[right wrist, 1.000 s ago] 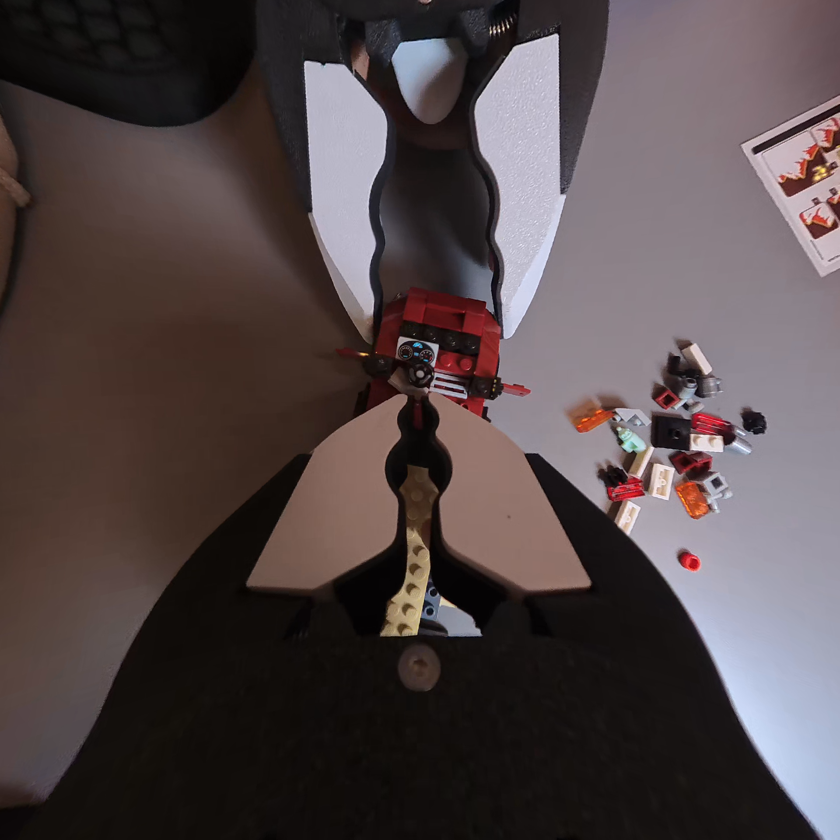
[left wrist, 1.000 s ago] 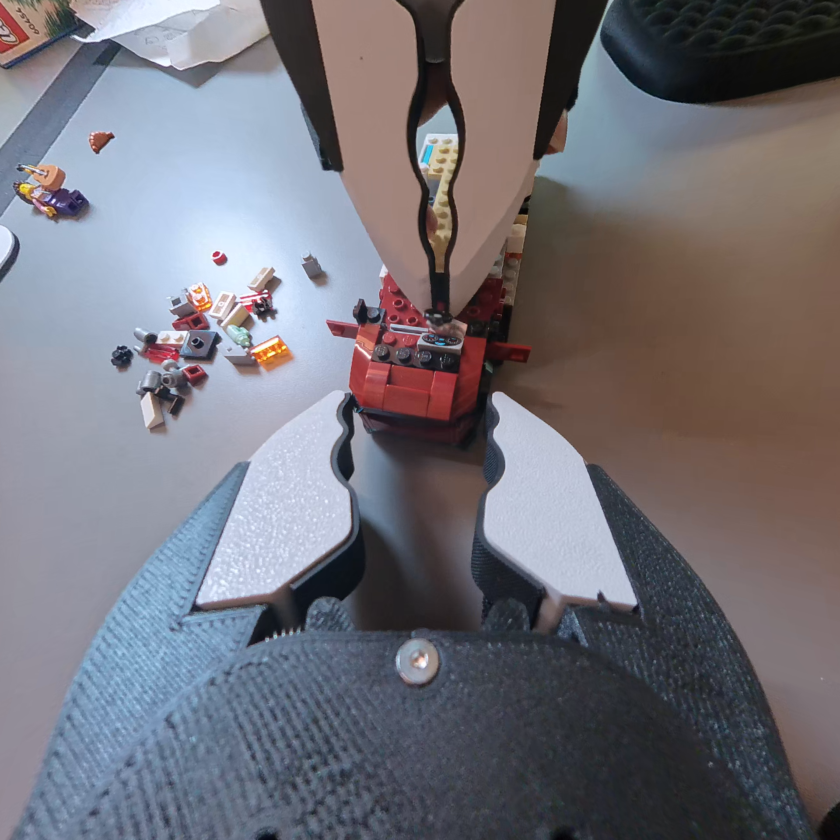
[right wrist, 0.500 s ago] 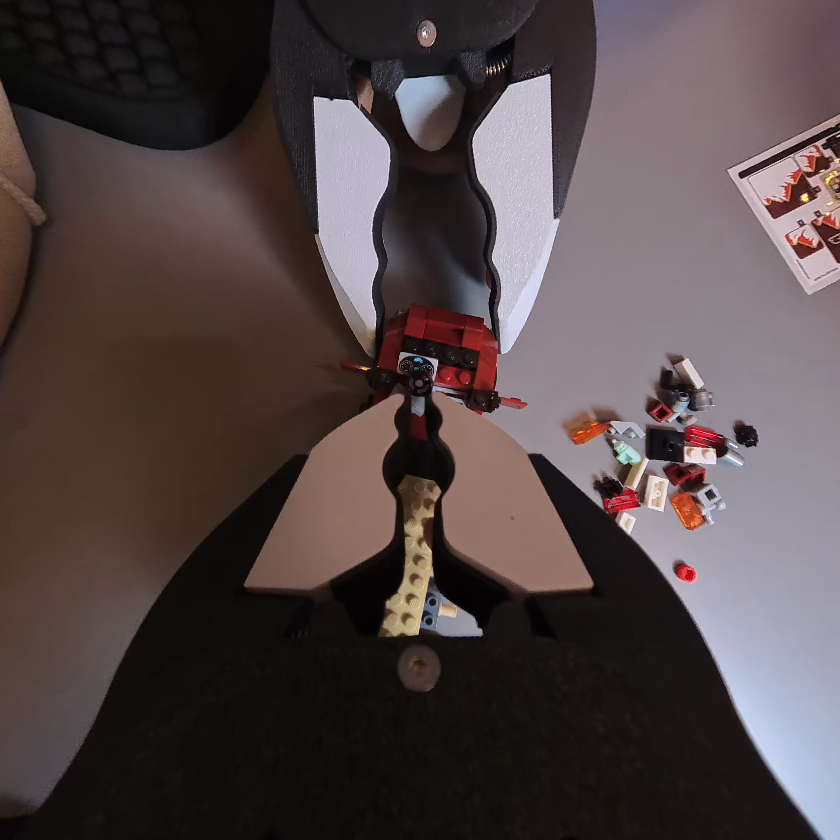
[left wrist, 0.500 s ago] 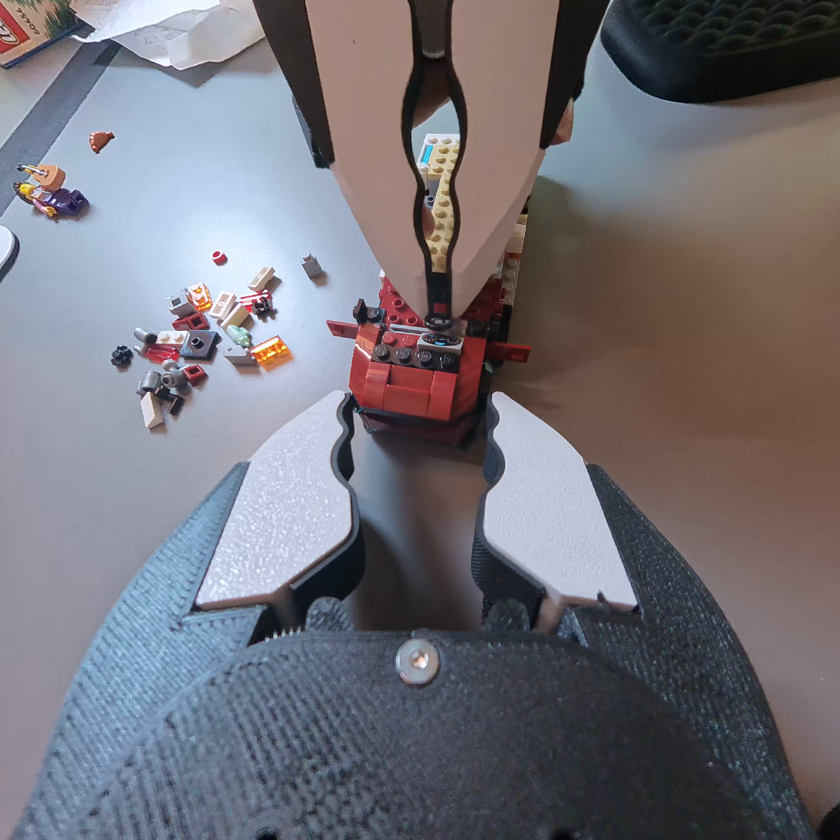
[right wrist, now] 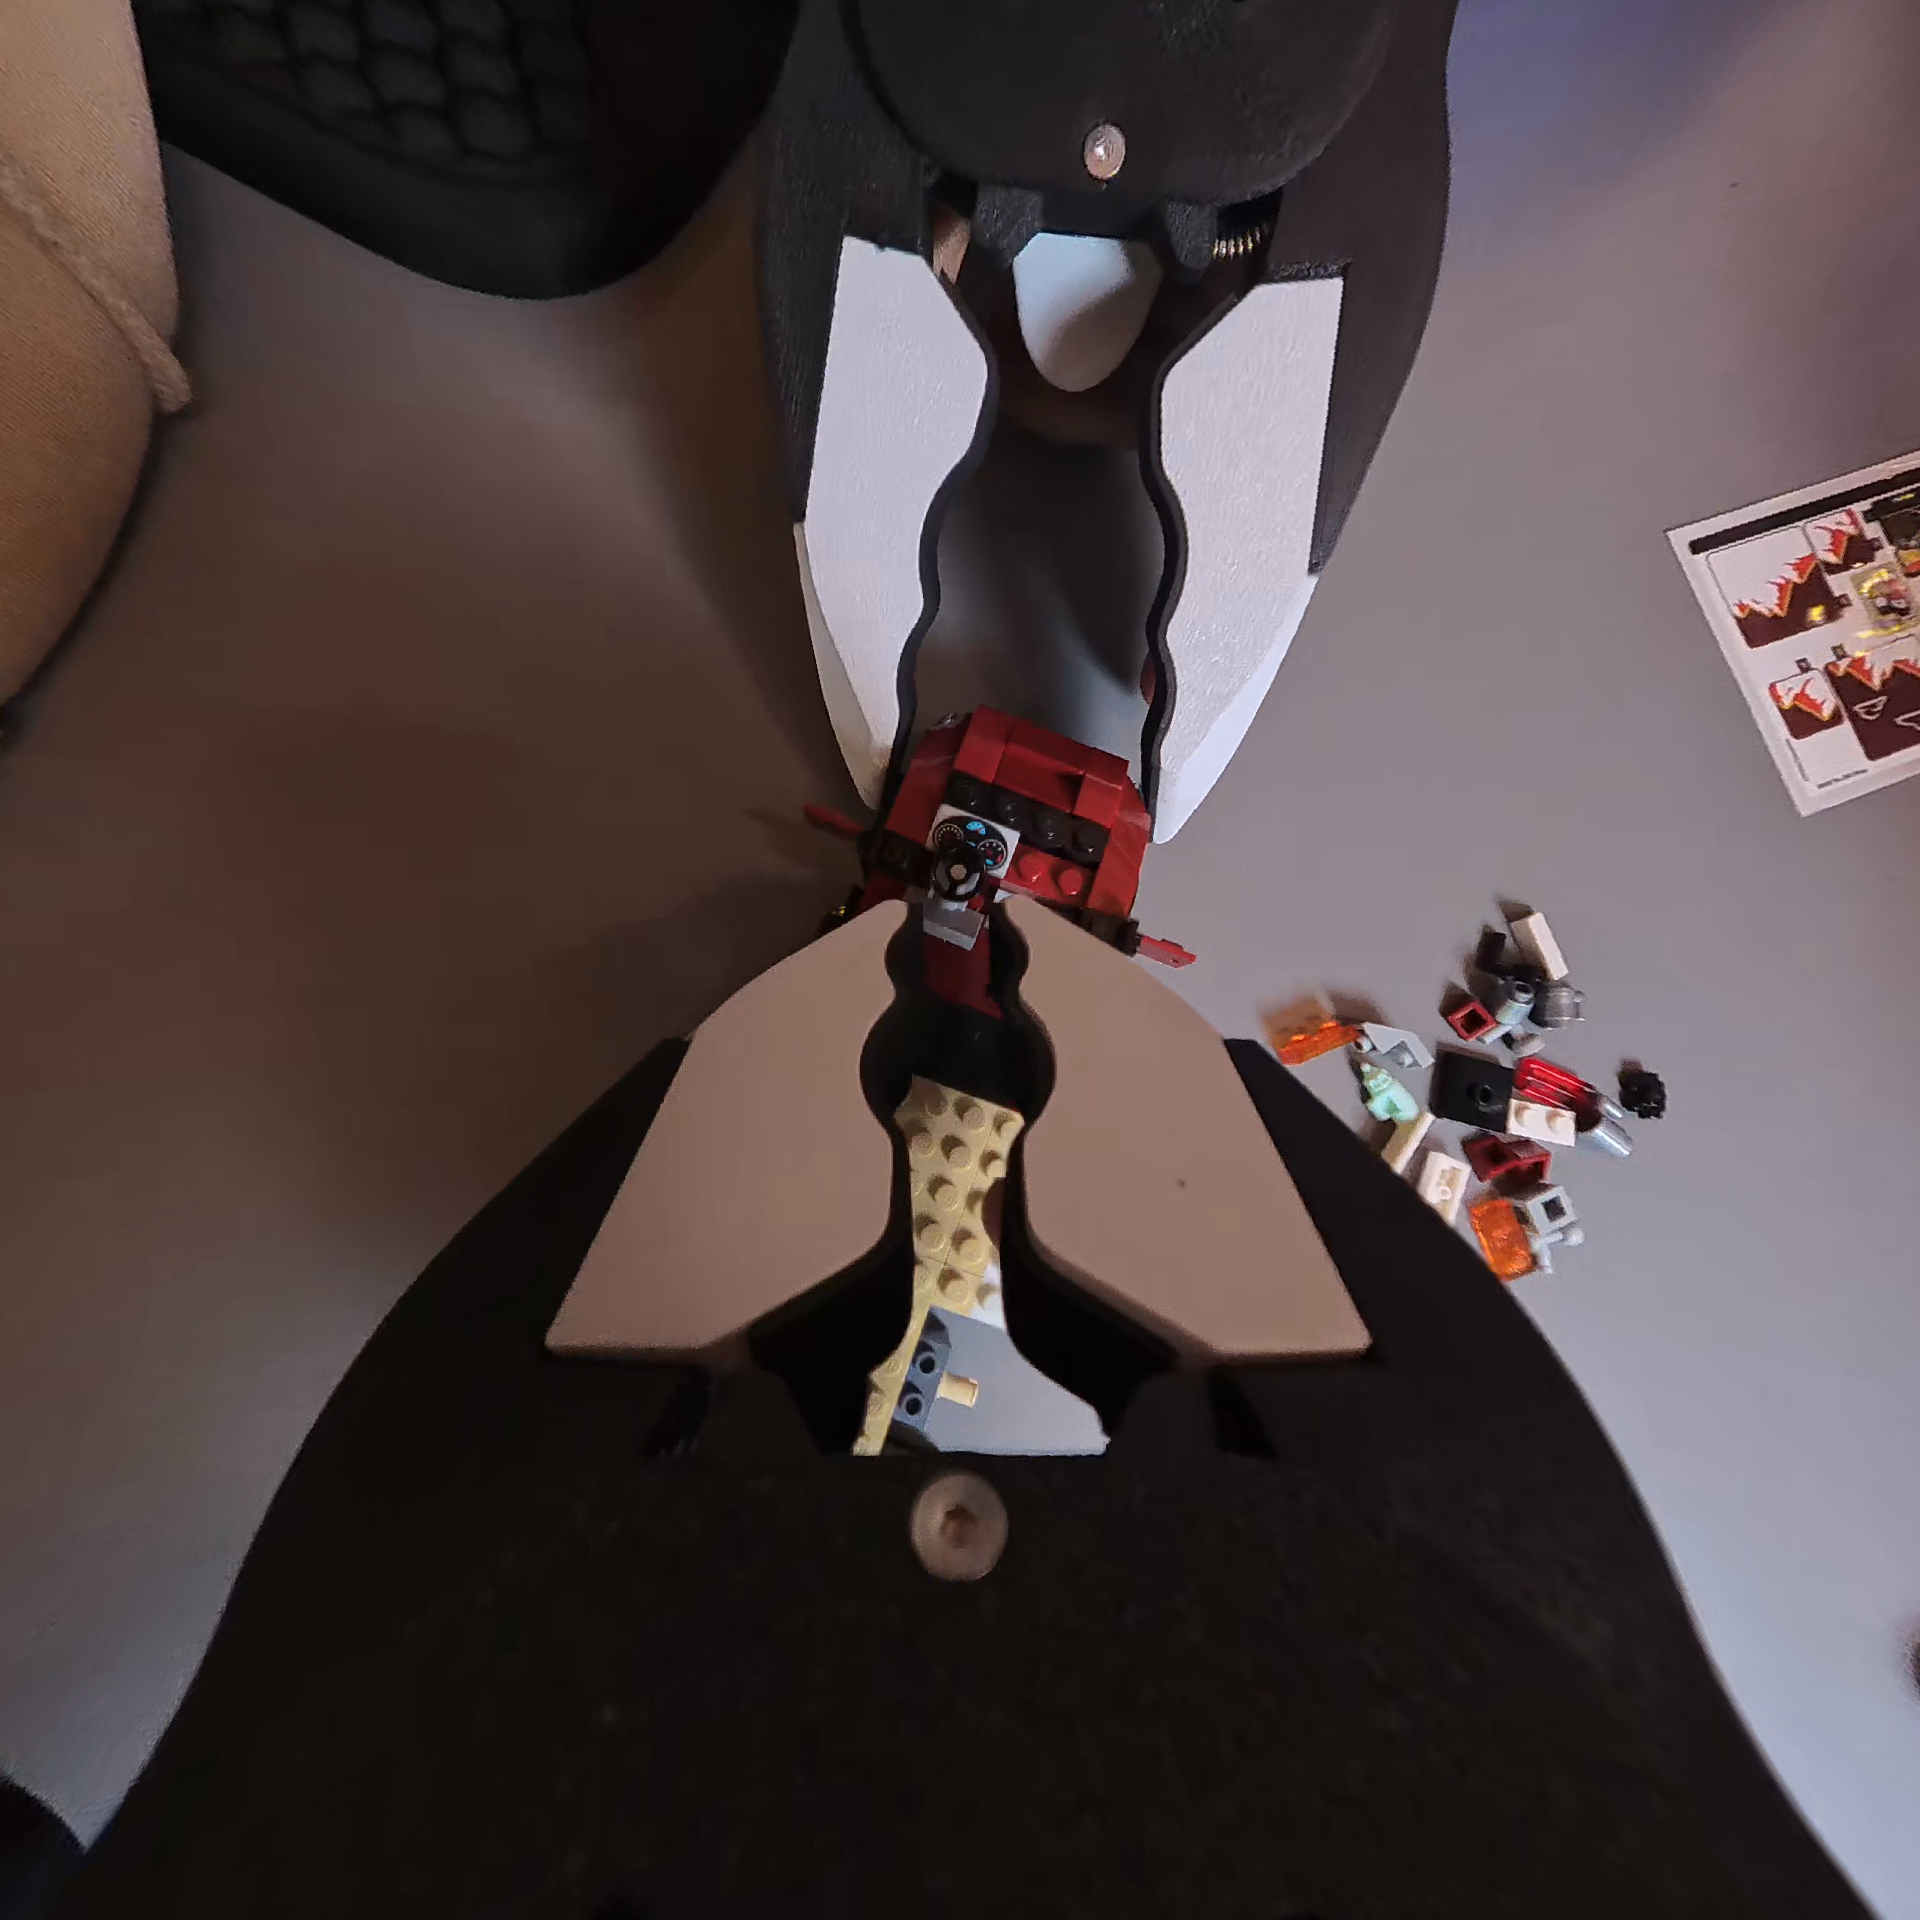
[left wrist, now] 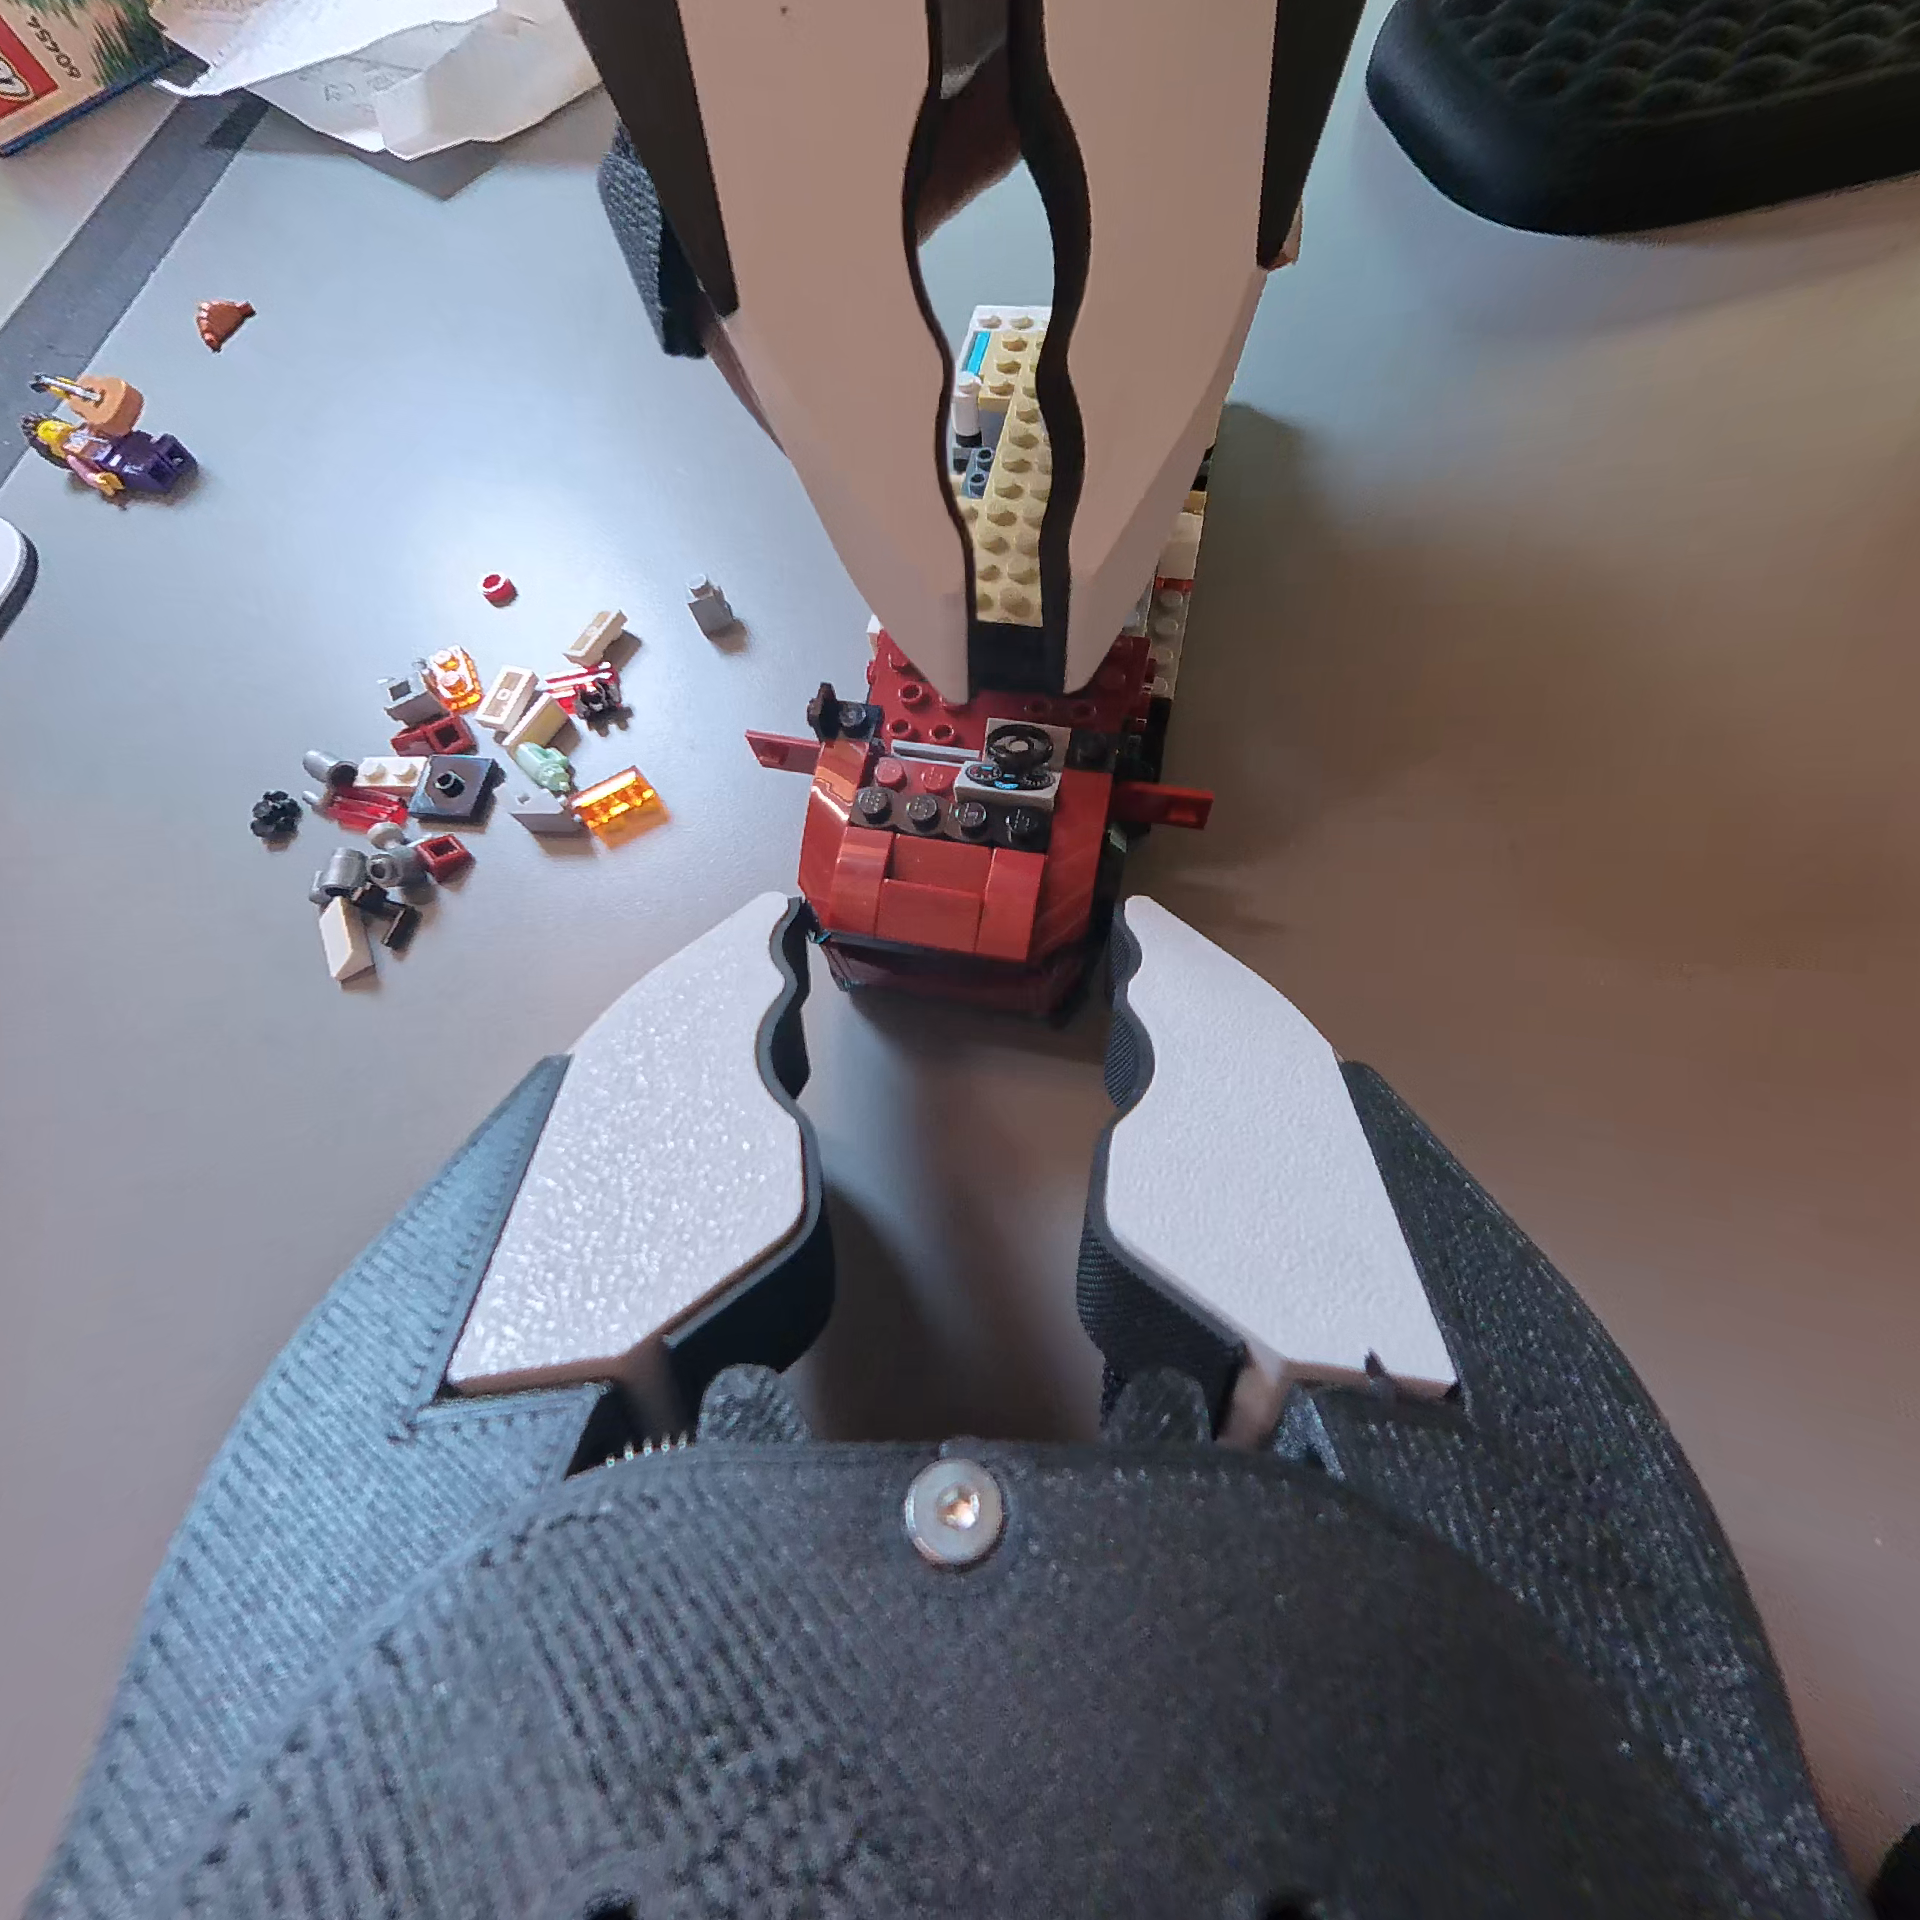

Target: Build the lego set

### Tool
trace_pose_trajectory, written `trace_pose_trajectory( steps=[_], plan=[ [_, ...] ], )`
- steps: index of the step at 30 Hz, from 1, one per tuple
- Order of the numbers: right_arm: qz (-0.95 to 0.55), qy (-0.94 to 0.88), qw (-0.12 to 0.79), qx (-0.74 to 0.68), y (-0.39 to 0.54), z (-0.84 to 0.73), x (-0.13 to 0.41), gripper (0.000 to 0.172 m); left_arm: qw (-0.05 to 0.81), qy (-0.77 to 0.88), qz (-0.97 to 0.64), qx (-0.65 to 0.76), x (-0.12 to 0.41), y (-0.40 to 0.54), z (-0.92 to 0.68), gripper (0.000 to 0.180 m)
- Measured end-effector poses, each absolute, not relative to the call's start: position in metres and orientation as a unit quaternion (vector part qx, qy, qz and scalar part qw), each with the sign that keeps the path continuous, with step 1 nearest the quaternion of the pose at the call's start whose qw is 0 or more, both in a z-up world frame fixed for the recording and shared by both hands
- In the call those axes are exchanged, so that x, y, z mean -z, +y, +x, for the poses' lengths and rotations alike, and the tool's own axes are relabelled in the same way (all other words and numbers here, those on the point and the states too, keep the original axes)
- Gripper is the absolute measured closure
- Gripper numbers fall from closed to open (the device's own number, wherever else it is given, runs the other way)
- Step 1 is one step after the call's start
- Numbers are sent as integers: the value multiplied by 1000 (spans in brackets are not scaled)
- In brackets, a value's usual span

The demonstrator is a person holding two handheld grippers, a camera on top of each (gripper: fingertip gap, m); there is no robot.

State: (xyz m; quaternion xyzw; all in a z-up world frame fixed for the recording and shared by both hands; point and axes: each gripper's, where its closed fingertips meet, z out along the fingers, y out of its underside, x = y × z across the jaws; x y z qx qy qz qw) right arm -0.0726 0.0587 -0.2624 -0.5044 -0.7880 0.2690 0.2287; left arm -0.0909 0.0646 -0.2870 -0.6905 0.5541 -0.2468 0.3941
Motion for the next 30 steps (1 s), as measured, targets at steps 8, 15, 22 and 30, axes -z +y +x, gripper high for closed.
trace_pose_trajectory(
  steps=[8, 15, 22, 30],
  plan=[
    [-452, -836, 227, -213, 56, -77, 269, 159, 394, 554, -690, 246, 287, 64, -91, 125],
    [-436, -818, 304, -221, 56, -78, 263, 161, 394, 555, -690, 247, 287, 64, -91, 125],
    [-380, -807, 383, -240, 55, -81, 258, 161, 393, 561, -685, 249, 287, 64, -92, 125],
    [-352, -824, 355, -267, 51, -81, 264, 161, 390, 571, -677, 254, 287, 63, -93, 125]
  ],
)
